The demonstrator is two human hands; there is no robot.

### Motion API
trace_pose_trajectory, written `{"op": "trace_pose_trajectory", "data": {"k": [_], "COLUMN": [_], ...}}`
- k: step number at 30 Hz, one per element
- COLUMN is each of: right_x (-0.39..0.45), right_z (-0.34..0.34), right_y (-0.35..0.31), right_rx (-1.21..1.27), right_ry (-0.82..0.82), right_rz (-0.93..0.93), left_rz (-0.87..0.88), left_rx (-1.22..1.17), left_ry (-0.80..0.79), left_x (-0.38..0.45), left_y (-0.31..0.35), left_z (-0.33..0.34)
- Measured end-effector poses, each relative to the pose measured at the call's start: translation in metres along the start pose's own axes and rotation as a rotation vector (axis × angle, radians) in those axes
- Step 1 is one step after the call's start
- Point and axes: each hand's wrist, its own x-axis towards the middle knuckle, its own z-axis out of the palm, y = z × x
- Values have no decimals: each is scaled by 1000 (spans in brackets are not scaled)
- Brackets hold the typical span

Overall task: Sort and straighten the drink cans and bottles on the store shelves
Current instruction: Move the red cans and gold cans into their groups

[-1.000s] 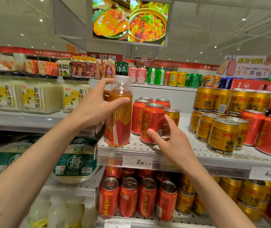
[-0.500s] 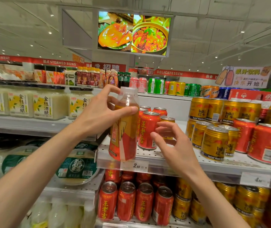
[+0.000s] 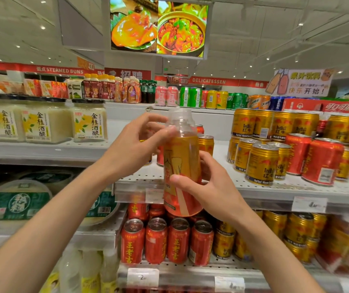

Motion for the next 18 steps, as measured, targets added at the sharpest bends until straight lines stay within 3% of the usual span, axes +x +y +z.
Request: {"op": "trace_pose_trajectory", "data": {"k": [4,10,18], "right_x": [-23,-72,-133], "right_z": [-13,-18,-23], "right_y": [14,41,75], "right_rx": [43,-20,3], "right_ry": [40,139,277], "right_rz": [118,241,386], "left_rz": [-25,-55,-285], "left_rx": [-37,-90,-219], "left_ry": [96,63,74], "left_x": [-19,-74,-137], "left_y": [-26,-62,-98], "left_z": [1,35,86]}}
